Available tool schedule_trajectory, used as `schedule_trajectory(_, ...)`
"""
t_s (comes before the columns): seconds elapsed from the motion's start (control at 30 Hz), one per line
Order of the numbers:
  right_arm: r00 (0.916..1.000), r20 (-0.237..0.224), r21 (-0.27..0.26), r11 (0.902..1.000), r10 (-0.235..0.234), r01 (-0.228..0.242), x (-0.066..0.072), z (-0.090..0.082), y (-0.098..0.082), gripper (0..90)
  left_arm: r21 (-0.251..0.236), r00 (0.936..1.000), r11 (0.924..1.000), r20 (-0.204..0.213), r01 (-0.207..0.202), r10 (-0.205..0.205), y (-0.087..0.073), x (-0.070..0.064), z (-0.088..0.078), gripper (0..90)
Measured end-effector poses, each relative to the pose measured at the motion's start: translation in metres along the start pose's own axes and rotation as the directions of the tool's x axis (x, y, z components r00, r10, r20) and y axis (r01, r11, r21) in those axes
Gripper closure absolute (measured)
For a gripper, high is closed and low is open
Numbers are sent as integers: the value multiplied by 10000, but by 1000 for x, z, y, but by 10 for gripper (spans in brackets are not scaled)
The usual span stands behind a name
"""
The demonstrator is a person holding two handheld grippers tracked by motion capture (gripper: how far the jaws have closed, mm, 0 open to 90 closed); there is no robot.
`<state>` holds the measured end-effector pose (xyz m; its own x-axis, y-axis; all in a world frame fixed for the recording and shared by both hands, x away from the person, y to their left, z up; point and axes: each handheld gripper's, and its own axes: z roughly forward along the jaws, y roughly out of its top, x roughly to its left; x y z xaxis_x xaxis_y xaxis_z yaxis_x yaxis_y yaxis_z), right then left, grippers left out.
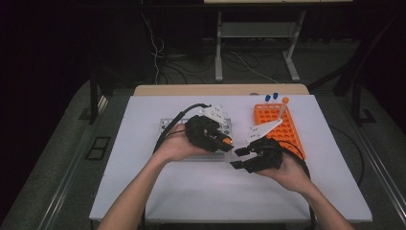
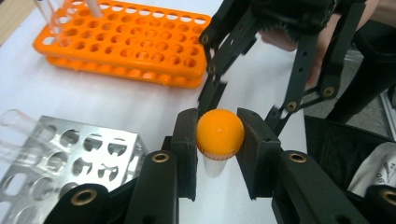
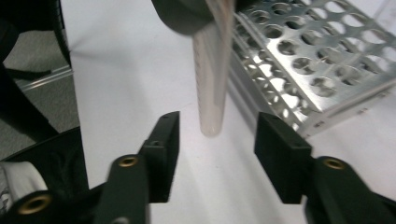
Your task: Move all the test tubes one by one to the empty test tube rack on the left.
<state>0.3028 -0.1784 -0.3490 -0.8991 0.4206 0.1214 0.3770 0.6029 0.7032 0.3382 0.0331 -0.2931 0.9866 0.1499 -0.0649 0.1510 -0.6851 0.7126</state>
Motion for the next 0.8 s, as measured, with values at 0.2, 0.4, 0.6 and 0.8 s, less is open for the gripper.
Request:
schedule_trajectory(0.2, 9989, 361, -233, 9993, 311, -302, -7, -10, -6, 342, 1, 9996, 10000, -267, 28, -28, 2, 7, -8, 684)
schedule_trajectory(0.4, 9968, 525, -296, 9979, 598, -583, -12, -20, -10, 173, -22, 9986, 10000, -528, 74, -75, 3, 15, -16, 684)
schedule_trajectory(0.6, 9949, 471, -451, 9952, 890, -869, -19, -32, -16, 87, -38, 9969, 9998, -760, 208, -210, 5, 24, -23, 685)
schedule_trajectory(0.8, 9921, 524, -586, 9921, 1139, -1108, -25, -41, -21, 0, -6, 9952, 9997, -949, 252, -251, 7, 35, -28, 685)
